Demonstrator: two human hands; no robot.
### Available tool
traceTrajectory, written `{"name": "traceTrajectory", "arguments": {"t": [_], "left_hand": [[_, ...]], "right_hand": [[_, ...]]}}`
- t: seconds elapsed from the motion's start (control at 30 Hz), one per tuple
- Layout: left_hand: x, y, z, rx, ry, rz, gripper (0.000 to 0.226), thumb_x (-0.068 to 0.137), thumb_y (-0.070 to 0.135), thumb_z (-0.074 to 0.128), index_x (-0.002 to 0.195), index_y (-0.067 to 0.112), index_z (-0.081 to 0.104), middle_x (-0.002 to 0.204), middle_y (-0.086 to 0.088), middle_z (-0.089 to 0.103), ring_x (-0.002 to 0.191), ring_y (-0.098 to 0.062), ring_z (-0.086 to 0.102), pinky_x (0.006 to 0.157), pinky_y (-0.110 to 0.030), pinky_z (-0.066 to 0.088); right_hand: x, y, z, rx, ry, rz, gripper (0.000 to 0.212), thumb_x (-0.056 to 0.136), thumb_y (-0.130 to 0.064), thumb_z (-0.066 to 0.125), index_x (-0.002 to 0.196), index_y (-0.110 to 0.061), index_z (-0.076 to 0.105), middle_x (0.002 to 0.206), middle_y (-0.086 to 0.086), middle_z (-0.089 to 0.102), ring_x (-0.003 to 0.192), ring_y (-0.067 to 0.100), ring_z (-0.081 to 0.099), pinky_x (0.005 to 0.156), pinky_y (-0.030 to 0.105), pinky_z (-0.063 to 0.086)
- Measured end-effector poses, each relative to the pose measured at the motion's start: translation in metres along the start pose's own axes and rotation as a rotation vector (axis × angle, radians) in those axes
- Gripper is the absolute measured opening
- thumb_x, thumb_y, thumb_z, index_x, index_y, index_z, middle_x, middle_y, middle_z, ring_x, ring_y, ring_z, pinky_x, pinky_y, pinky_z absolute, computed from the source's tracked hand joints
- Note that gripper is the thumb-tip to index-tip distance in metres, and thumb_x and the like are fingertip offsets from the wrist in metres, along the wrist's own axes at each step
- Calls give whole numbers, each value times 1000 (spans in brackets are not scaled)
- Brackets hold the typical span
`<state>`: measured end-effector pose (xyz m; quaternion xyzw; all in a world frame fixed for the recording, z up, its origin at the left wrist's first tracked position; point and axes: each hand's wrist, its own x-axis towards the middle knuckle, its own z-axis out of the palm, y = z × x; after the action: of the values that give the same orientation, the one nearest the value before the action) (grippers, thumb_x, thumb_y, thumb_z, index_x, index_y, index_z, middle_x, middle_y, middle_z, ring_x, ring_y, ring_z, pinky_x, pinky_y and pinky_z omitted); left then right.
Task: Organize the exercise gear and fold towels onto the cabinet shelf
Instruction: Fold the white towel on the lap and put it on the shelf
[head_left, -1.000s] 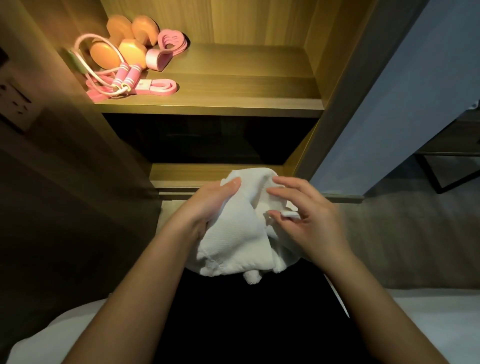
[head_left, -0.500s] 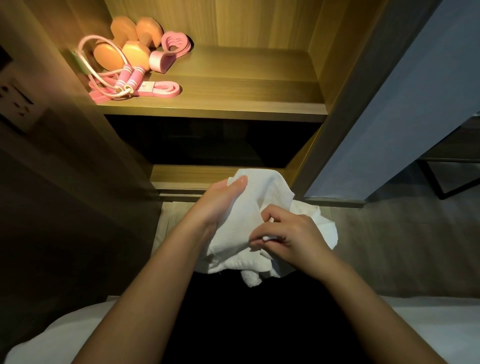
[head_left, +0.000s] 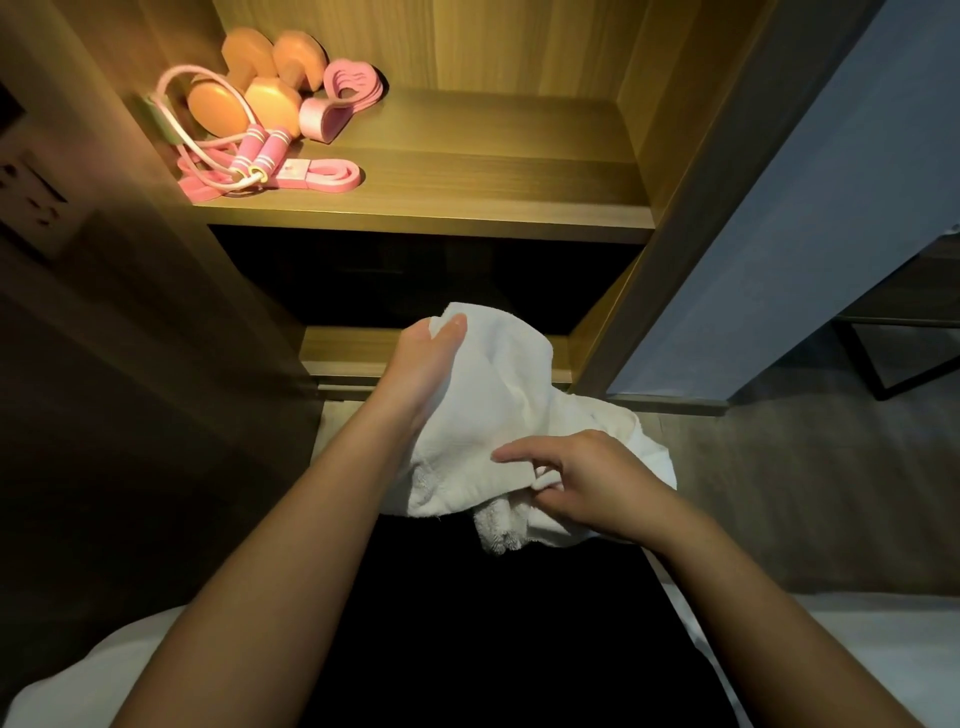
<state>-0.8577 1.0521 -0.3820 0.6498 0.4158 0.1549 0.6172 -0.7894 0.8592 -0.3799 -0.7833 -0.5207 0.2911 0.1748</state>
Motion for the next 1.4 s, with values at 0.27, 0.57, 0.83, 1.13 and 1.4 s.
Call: {"name": "traceTrajectory", "arguments": {"t": [0.27, 0.57, 0.83, 1.13, 1.4], "left_hand": [[-6, 19, -5, -239, 146, -14, 21, 96, 28, 45, 82, 14, 53, 77, -1, 53, 70, -17, 49, 60, -29, 40], [-35, 25, -23, -16, 18, 321, 20, 92, 5, 58, 99, 23, 56, 95, 3, 57, 77, 5, 56, 66, -6, 46], [-31, -16, -35, 455, 183, 290, 22, 91, 31, 64, 111, 27, 59, 108, 13, 53, 90, -2, 52, 71, -16, 42], [-64, 49, -43, -53, 314, 567, 11, 97, 27, 56, 88, 32, 59, 85, 13, 62, 82, -6, 61, 71, -24, 53], [-95, 50, -9, 174, 70, 650, 13, 88, 21, 68, 84, 34, 69, 76, 20, 66, 73, 3, 60, 64, -15, 47]], "right_hand": [[-5, -6, -7, 63, 359, -94, 16, 87, -18, 67, 93, -30, 75, 104, -19, 54, 82, 9, 57, 70, 29, 44], [-1, -13, -16, 103, 398, -60, 13, 89, -26, 66, 92, -35, 75, 126, -26, 51, 99, 9, 61, 83, 39, 53], [-2, -15, -14, 138, 465, -103, 14, 86, -21, 71, 87, -34, 75, 127, -33, 49, 97, 7, 64, 80, 39, 53], [-9, -20, -27, 259, 527, -125, 12, 85, -25, 69, 87, -36, 74, 124, -29, 52, 110, 2, 58, 90, 35, 52], [-20, -21, -42, 392, 654, -172, 11, 86, -17, 71, 90, -26, 76, 124, -11, 60, 108, 6, 59, 88, 30, 50]]}}
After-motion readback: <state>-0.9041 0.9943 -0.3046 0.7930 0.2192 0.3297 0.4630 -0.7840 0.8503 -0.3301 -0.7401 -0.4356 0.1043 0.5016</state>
